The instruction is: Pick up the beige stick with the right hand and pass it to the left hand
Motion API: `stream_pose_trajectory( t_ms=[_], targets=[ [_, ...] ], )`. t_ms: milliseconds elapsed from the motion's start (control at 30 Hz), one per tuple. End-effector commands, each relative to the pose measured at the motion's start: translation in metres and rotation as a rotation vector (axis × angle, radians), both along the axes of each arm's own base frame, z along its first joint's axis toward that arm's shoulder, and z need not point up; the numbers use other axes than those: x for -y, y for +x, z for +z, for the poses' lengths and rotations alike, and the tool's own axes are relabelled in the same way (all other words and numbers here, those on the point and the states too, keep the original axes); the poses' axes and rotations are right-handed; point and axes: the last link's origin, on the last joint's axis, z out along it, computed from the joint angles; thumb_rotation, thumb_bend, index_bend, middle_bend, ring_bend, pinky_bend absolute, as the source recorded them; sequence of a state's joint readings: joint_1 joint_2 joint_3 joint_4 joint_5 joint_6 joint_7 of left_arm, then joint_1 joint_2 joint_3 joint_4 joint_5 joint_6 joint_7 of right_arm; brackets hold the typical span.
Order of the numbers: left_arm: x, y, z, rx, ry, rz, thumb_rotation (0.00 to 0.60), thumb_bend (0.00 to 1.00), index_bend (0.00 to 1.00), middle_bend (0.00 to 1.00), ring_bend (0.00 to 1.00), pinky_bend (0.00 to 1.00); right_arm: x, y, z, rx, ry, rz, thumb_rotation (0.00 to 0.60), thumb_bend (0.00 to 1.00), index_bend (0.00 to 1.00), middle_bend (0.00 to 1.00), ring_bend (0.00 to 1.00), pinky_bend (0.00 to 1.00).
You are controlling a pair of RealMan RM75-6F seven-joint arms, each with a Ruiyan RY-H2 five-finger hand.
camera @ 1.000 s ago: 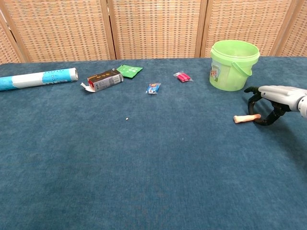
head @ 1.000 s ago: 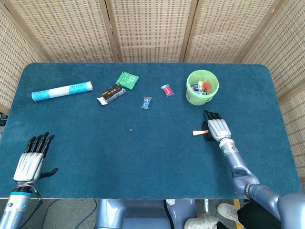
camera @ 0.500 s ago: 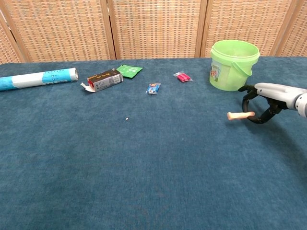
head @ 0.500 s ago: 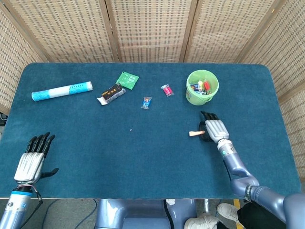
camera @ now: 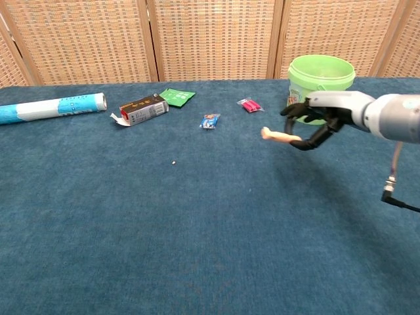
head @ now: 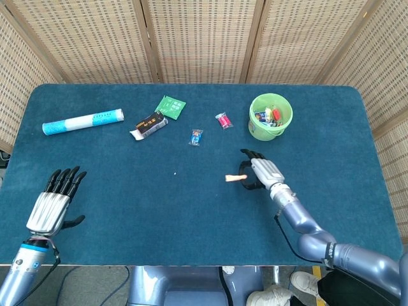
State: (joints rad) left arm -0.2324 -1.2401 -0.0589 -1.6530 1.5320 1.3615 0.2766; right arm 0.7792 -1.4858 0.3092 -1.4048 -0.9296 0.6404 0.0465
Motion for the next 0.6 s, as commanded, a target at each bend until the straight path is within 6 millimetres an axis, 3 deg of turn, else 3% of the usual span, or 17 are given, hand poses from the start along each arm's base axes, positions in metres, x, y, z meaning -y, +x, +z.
stream_pose_trajectory(
  t_ms=[33, 267, 600],
  targets=[
    [-0.010, 0.009, 0.004, 0.001, 0.003, -0.040, 0.600, 0.00, 0.00, 0.00, 0.00, 0.00, 0.005, 0.048, -0.004, 0.077, 0.070, 0.003, 0.600, 0.60, 0.64, 0.13, 0.00, 0.00],
    [-0.049, 0.050, 0.000, 0.076, -0.091, -0.236, 0.600, 0.00, 0.03, 0.00, 0.00, 0.00, 0.019, 0.101, -0.016, 0.183, 0.102, -0.077, 0.600, 0.60, 0.64, 0.14, 0.00, 0.00],
    [-0.090, 0.101, -0.027, 0.074, -0.116, -0.433, 0.600, 0.02, 0.19, 0.00, 0.00, 0.00, 0.011, 0.139, -0.039, 0.202, 0.150, -0.103, 0.600, 0.60, 0.65, 0.14, 0.00, 0.00]
  ],
)
